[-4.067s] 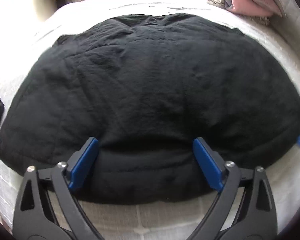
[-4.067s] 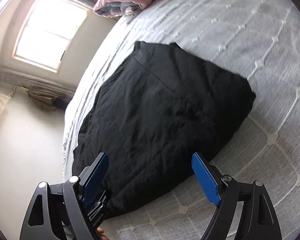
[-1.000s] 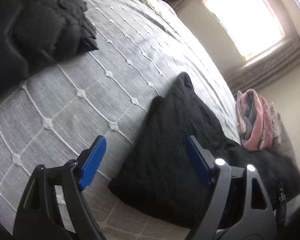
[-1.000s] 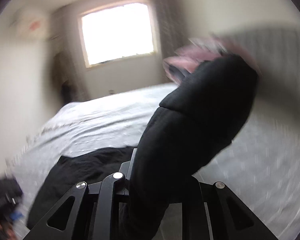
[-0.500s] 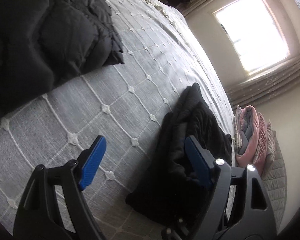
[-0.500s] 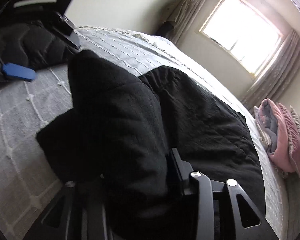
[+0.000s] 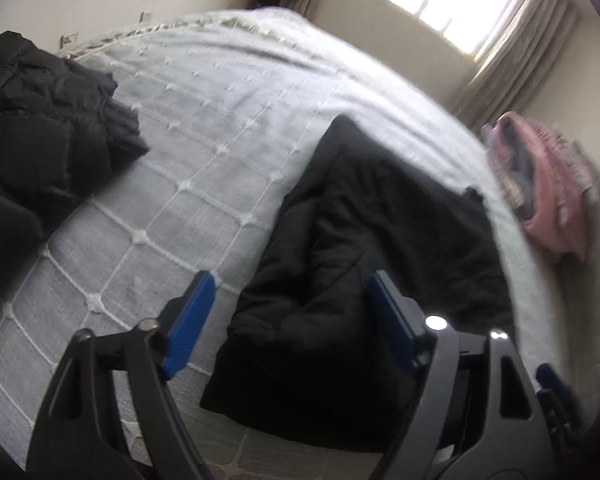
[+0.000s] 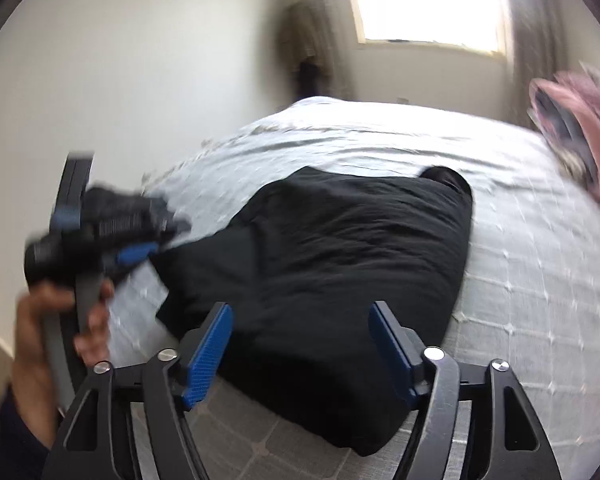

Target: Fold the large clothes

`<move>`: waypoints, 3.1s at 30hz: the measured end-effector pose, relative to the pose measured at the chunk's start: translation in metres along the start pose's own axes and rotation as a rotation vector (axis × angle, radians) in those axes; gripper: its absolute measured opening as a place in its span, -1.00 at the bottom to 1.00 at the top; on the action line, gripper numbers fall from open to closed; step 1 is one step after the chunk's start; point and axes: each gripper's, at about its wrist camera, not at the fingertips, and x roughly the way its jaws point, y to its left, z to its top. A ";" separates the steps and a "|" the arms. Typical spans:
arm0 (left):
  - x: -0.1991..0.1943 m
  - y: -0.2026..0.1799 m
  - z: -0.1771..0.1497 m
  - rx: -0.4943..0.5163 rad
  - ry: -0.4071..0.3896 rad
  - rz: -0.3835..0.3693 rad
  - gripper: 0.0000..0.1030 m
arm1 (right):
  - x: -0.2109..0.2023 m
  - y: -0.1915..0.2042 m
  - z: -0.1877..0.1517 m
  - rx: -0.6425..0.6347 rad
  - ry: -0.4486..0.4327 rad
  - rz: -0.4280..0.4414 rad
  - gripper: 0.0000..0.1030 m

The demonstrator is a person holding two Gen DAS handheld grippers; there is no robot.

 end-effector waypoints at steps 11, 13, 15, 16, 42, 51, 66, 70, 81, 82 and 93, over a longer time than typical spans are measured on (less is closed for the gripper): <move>0.007 -0.002 -0.019 -0.041 0.066 -0.069 0.06 | 0.066 0.015 -0.032 -0.305 0.245 -0.199 -0.11; 0.007 -0.009 -0.023 -0.043 0.063 -0.043 0.04 | 0.065 0.007 -0.035 -0.274 0.238 -0.175 -0.11; 0.007 -0.011 -0.026 -0.047 0.067 -0.026 0.04 | 0.069 -0.003 -0.039 -0.251 0.227 -0.146 -0.11; 0.007 -0.011 -0.027 -0.049 0.068 -0.026 0.04 | 0.070 -0.004 -0.040 -0.247 0.227 -0.138 -0.11; 0.020 0.007 -0.028 -0.125 0.127 -0.076 0.04 | 0.155 -0.136 0.137 0.287 0.275 -0.050 -0.04; 0.019 0.005 -0.029 -0.135 0.121 -0.056 0.04 | 0.217 -0.132 0.124 0.176 0.423 -0.143 -0.02; 0.020 0.013 -0.023 -0.161 0.126 -0.072 0.04 | 0.318 -0.021 0.155 0.016 0.445 -0.117 -0.03; 0.020 0.016 -0.024 -0.166 0.138 -0.092 0.04 | 0.311 -0.025 0.158 0.061 0.405 -0.104 -0.03; 0.020 0.019 -0.026 -0.183 0.141 -0.108 0.05 | 0.113 -0.026 0.100 -0.035 0.353 -0.008 0.08; 0.019 0.019 -0.026 -0.182 0.140 -0.106 0.06 | 0.096 -0.027 0.083 -0.040 0.361 -0.007 0.08; 0.016 0.012 -0.031 -0.134 0.138 -0.079 0.09 | 0.090 -0.043 0.008 -0.027 0.307 -0.045 0.09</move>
